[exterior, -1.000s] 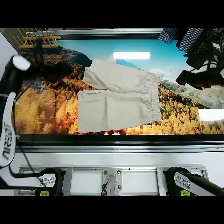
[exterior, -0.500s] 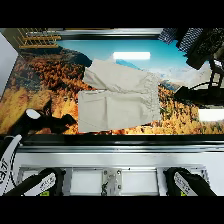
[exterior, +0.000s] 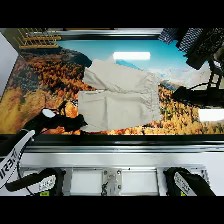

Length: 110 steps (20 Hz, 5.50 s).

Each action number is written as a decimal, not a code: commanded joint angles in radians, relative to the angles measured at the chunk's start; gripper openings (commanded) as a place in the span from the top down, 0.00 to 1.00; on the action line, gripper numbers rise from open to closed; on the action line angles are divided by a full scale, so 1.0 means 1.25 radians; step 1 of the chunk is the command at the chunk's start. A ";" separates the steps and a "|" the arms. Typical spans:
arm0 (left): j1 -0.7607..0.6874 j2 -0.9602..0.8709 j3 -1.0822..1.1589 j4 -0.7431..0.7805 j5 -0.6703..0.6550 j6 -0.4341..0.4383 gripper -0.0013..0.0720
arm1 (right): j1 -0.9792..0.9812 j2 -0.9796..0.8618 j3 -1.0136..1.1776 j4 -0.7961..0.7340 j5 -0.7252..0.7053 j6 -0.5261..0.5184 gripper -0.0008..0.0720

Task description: Fold the clothes and pants, and hang the long-sleeved shirts on hangers.

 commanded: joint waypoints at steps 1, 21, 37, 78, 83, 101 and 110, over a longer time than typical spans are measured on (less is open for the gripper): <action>-0.057 -0.034 0.049 0.001 0.003 -0.005 0.98 | -0.008 0.000 -0.011 -0.006 0.013 0.000 0.16; 0.013 0.103 -0.024 0.061 -0.012 0.000 0.98 | 0.106 -0.284 -0.403 0.541 -0.497 -0.127 0.31; 0.135 0.463 0.594 0.081 -0.119 0.000 0.98 | 0.092 0.078 0.122 0.227 -0.069 -0.211 0.96; 0.017 0.049 0.094 0.240 0.038 -0.048 0.98 | 0.261 -0.205 -0.198 -0.070 -0.045 0.110 0.96; 0.017 0.015 0.082 0.241 0.052 -0.047 0.98 | 0.285 -0.205 -0.248 -0.070 -0.102 0.134 0.96; -0.009 0.320 0.117 0.241 -0.056 -0.052 0.98 | -0.166 -0.154 -0.297 0.301 0.000 -0.261 0.02; -0.136 0.301 0.107 0.241 -0.011 -0.093 0.98 | -0.096 -0.454 -0.317 0.627 -0.077 -0.480 0.07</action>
